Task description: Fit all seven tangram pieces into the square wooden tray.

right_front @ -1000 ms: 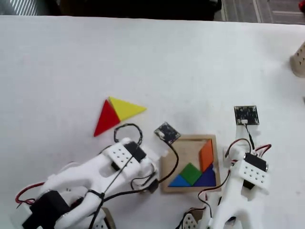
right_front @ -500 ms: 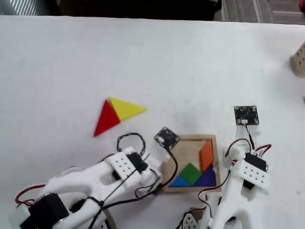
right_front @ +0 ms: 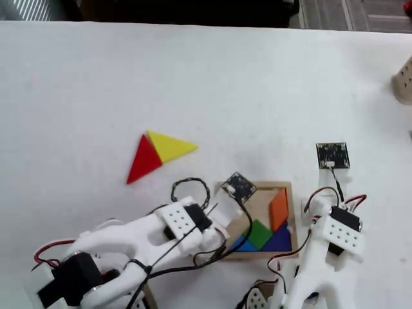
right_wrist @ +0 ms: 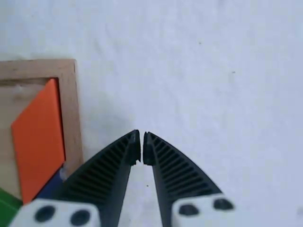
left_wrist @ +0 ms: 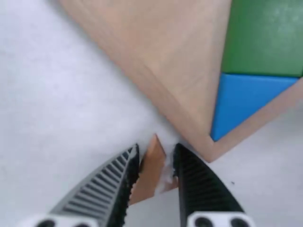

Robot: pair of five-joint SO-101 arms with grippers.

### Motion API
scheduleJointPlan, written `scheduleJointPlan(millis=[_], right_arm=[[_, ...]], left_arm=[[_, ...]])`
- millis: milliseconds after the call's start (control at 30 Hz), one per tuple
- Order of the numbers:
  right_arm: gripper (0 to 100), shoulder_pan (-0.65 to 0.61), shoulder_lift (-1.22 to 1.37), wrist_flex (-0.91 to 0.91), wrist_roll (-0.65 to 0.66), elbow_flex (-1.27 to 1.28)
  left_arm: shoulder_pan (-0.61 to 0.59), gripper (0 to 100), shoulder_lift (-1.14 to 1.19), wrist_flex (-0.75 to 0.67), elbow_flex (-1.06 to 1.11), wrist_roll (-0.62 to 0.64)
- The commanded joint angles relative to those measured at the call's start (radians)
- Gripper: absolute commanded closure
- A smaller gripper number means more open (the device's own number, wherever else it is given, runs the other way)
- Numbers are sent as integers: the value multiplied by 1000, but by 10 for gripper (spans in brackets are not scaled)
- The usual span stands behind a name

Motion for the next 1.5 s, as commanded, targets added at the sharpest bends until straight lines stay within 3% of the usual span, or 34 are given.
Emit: scheduleJointPlan(millis=[0,233,500,733,900,1333,1467], right_arm=[[978,5,-15,-16,-5,-14],[978,5,-15,-16,-5,-14],[978,5,-15,-16,-5,-14],[978,-16,-12,-16,-5,-12],[978,-18,-8,-16,-5,-12],[978,-18,-10,-16,-3,-12],[978,-18,-10,-16,-3,-12]], left_arm=[[-5,887,31,-3,-28,11],[-73,882,-84,78,-26,-232],[-113,713,-326,242,-20,-189],[-111,714,-222,233,-20,-189],[-114,713,-105,219,-18,-311],[-199,718,-33,115,-20,-440],[-193,797,-31,114,-18,-442]])
